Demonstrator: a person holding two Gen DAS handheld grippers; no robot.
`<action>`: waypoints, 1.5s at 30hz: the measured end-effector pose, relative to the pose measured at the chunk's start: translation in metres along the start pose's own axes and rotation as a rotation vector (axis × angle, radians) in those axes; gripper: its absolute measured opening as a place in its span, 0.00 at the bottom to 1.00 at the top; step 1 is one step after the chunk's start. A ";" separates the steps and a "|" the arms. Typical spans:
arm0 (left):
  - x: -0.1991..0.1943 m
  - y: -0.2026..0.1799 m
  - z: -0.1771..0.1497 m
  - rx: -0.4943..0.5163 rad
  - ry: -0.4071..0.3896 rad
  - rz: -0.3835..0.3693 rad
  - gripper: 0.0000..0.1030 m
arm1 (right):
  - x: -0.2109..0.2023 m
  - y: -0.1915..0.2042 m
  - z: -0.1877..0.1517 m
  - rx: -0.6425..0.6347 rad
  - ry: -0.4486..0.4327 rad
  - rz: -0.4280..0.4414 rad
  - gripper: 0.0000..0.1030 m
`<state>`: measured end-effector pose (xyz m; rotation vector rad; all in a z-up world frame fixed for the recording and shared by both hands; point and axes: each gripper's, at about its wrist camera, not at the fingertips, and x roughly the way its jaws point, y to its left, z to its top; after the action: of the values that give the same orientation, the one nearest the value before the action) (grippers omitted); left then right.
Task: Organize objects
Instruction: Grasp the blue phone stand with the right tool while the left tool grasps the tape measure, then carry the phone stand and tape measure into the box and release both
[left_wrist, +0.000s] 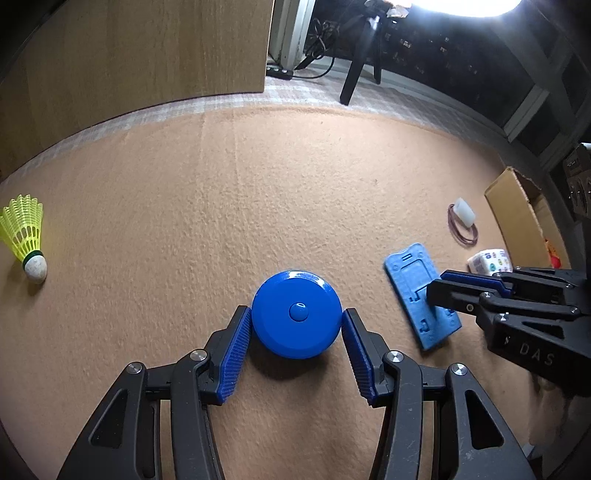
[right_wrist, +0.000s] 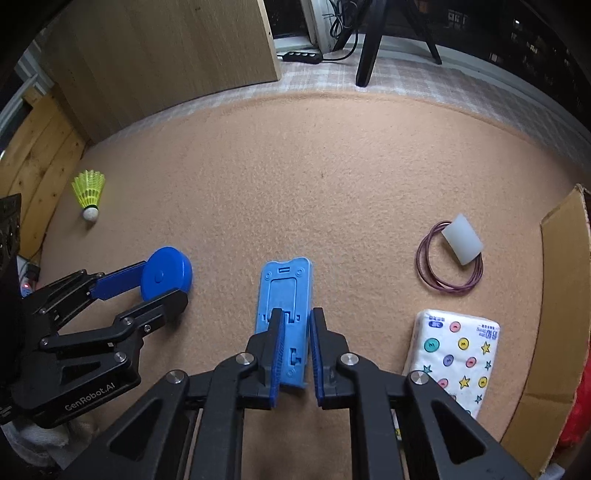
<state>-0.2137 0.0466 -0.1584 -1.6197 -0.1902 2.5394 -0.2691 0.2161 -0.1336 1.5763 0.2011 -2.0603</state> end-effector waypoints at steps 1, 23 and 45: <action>-0.001 -0.002 0.000 0.006 -0.001 0.003 0.52 | 0.002 0.001 0.000 -0.007 0.013 -0.003 0.13; -0.021 0.003 -0.014 -0.024 -0.035 0.006 0.52 | 0.010 0.027 0.000 -0.148 0.072 -0.079 0.32; -0.047 -0.127 0.026 0.145 -0.115 -0.134 0.52 | -0.126 -0.107 -0.043 0.105 -0.174 -0.058 0.32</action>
<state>-0.2128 0.1624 -0.0841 -1.3635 -0.1175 2.4832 -0.2633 0.3647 -0.0508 1.4566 0.0767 -2.2724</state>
